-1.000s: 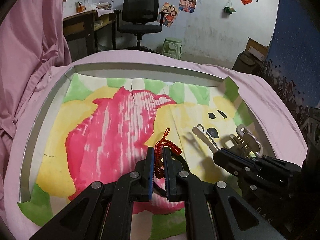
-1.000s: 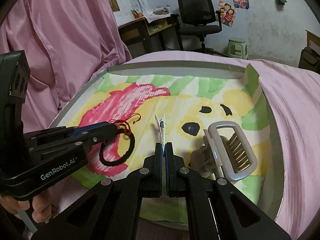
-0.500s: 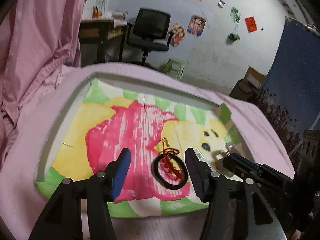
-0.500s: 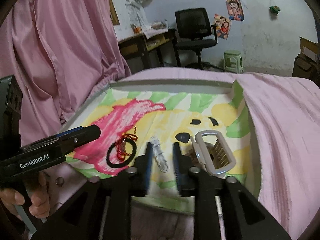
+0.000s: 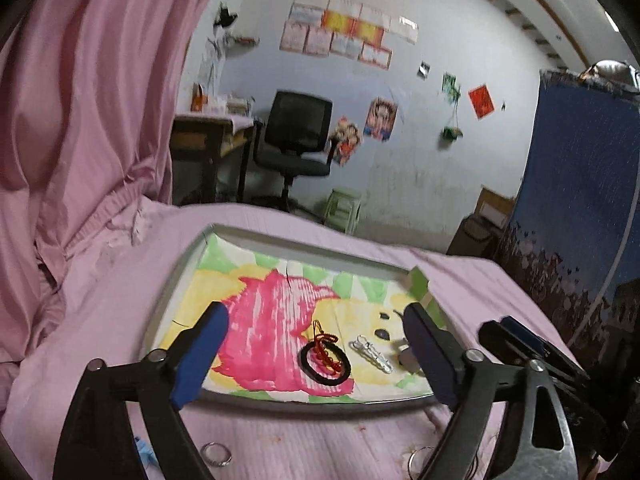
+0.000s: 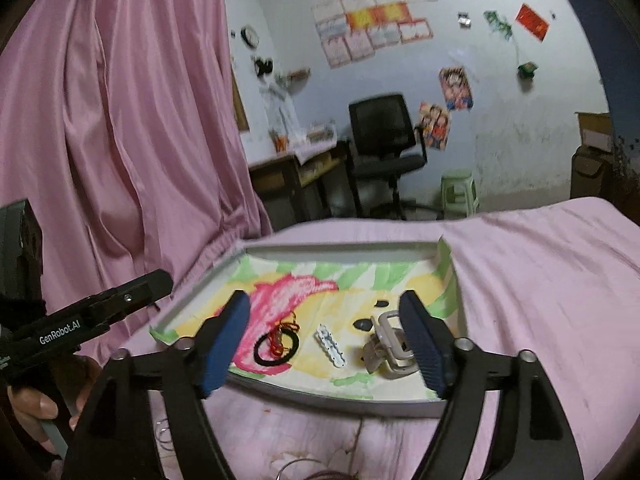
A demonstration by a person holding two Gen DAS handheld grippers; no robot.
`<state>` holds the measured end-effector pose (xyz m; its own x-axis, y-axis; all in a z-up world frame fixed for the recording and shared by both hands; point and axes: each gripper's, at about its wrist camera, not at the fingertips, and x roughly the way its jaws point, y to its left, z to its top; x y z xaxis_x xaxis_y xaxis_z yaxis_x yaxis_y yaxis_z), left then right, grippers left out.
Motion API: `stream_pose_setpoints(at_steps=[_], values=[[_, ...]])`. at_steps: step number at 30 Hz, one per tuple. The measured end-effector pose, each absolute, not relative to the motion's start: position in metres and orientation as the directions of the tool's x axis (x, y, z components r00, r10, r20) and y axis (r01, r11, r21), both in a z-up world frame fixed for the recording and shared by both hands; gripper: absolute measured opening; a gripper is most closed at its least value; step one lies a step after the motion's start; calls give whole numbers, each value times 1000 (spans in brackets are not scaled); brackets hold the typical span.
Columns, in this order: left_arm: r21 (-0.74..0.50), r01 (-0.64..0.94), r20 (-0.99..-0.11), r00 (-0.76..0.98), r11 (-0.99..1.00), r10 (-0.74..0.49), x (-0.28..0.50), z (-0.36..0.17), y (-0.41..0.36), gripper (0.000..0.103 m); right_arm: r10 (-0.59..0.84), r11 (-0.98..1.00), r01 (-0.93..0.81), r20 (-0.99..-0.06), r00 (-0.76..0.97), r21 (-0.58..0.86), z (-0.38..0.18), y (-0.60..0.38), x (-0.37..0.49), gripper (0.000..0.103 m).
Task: Organize jewelry
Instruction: 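Grasp the black-and-white bead strip with the right tool while the left tool grasps the blue watch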
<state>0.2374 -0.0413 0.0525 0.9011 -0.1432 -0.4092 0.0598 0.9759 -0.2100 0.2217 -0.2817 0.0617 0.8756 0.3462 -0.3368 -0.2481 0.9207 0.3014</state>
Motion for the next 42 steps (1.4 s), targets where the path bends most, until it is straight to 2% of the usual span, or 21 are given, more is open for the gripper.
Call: stream_pose_setpoints(at_steps=[5, 11, 17, 23, 36, 37, 42], values=[[-185, 28, -347, 933, 982, -92, 202, 59, -39, 102, 322, 925, -245, -259, 911, 290, 72, -292, 186, 89], [-181, 23, -321, 944, 983, -81, 162, 57, -34, 102, 303, 931, -244, -201, 932, 271, 81, -295, 145, 92], [-158, 23, -313, 947, 987, -72, 126, 49, -27, 102, 301, 933, -244, -203, 932, 266, 78, -291, 116, 92], [-145, 19, -340, 938, 989, -68, 98, 36, -18, 102, 322, 933, -260, -256, 912, 247, 69, -280, 96, 92], [-104, 36, -465, 882, 994, -81, 86, -1, -12, 102, 358, 932, -276, -461, 812, 237, 31, -265, 92, 92], [-109, 35, -473, 877, 993, -83, 88, -2, -11, 102, 361, 931, -279, -471, 805, 237, 29, -263, 92, 90], [-128, 30, -495, 864, 991, -90, 95, -6, -7, 102, 384, 923, -292, -543, 747, 251, 13, -256, 99, 68]])
